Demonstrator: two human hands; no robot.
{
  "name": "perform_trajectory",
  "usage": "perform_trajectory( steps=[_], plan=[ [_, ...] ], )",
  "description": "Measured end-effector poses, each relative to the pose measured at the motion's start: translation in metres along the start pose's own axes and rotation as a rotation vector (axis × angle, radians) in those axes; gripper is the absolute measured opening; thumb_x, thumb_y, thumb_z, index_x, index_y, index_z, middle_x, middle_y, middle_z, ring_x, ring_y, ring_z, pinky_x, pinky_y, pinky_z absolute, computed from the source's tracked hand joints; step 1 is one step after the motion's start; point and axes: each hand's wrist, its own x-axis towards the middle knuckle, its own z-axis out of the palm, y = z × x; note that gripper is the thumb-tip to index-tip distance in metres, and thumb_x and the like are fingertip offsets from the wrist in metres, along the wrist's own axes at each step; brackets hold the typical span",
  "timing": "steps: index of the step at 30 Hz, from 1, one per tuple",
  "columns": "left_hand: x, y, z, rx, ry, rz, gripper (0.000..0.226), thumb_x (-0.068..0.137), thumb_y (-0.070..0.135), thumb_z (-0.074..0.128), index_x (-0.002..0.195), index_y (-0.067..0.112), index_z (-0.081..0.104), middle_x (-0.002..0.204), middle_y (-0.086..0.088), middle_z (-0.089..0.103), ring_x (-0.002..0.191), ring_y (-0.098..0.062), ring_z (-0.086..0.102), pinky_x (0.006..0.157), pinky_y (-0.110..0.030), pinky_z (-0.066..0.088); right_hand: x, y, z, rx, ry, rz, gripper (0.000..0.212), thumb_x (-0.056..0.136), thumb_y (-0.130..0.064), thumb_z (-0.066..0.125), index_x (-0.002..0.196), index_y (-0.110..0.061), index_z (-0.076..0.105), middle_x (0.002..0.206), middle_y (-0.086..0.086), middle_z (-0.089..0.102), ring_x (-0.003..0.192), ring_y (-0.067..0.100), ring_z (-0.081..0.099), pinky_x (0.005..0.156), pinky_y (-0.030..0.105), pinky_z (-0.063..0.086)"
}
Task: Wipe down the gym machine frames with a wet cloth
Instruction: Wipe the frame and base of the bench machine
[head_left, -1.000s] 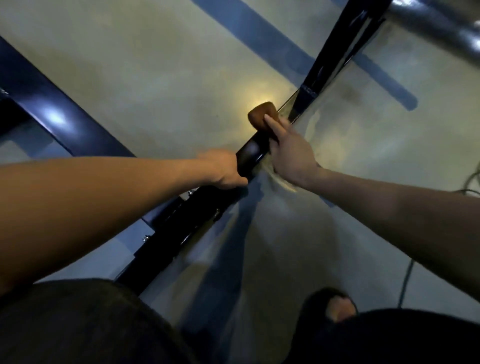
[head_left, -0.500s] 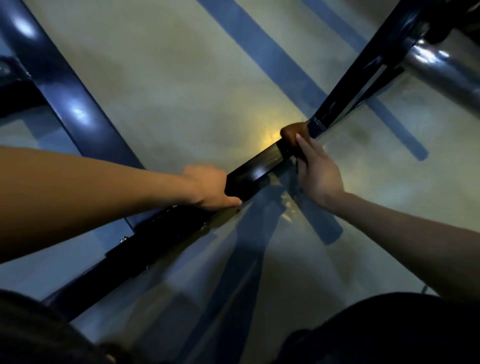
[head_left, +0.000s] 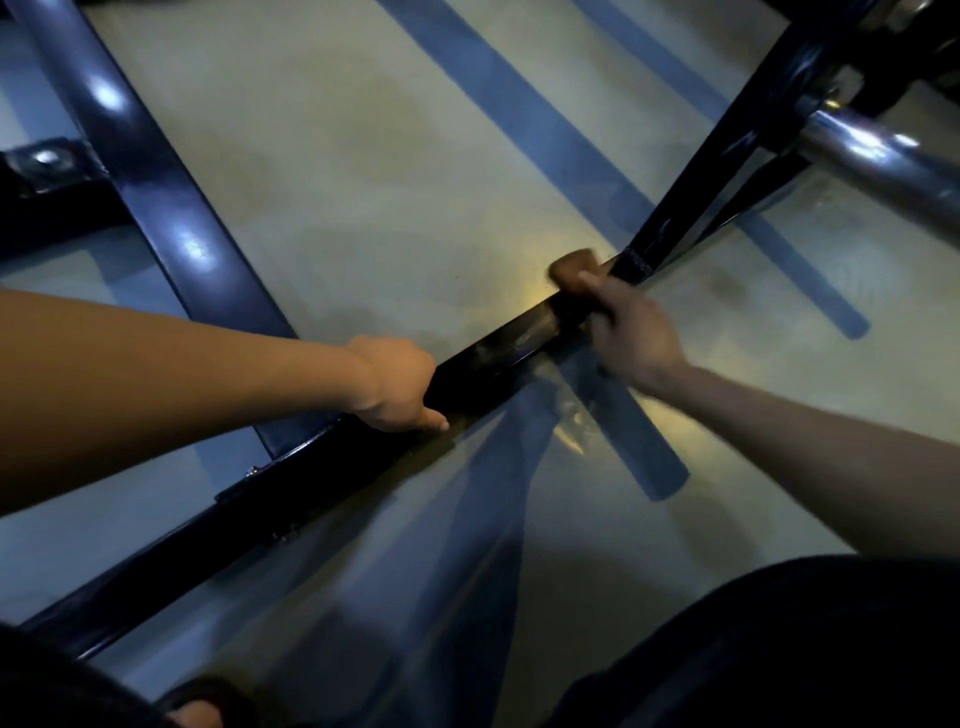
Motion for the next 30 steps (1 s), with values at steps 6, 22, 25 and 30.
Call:
perform_trajectory(
  steps=[6,22,25,30],
  plan=[
    [0.000,0.008,-0.007,0.071,-0.016,0.006,0.064,0.091,0.069,0.056,0.122,0.014,0.064,0.121,-0.011,0.069,0.111,-0.034,0.066,0.083,-0.035,0.053,-0.032,0.013,0.006,-0.143,-0.100,-0.435,0.064,0.099,-0.022,0.052,0.158,-0.042,0.037,0.165,-0.010,0.036,0.131,0.024,0.059,0.084,0.041,0.060],
    [0.004,0.008,-0.016,0.123,-0.017,-0.008,0.071,0.087,0.078,0.053,0.112,0.012,0.068,0.110,-0.011,0.071,0.101,-0.034,0.068,0.071,-0.032,0.049,-0.019,0.016,0.008,-0.098,0.019,-0.286,0.067,0.098,-0.016,0.055,0.157,-0.043,0.038,0.163,-0.006,0.041,0.137,0.026,0.055,0.093,0.040,0.055],
    [0.004,0.006,-0.009,0.067,-0.032,-0.020,0.069,0.088,0.077,0.054,0.113,0.013,0.068,0.112,-0.010,0.071,0.102,-0.034,0.068,0.078,-0.036,0.056,0.013,0.034,-0.009,-0.023,0.110,0.090,0.057,0.101,-0.014,0.049,0.156,-0.030,0.044,0.153,0.007,0.053,0.132,0.034,0.055,0.102,0.038,0.046],
    [0.004,0.012,-0.013,0.055,-0.014,-0.035,0.064,0.089,0.072,0.057,0.113,0.013,0.067,0.116,-0.012,0.070,0.106,-0.034,0.067,0.076,-0.033,0.051,-0.030,-0.030,0.023,0.034,0.014,-0.152,0.061,0.096,-0.019,0.055,0.154,-0.034,0.047,0.158,0.000,0.048,0.138,0.023,0.052,0.108,0.038,0.048]
  ],
)
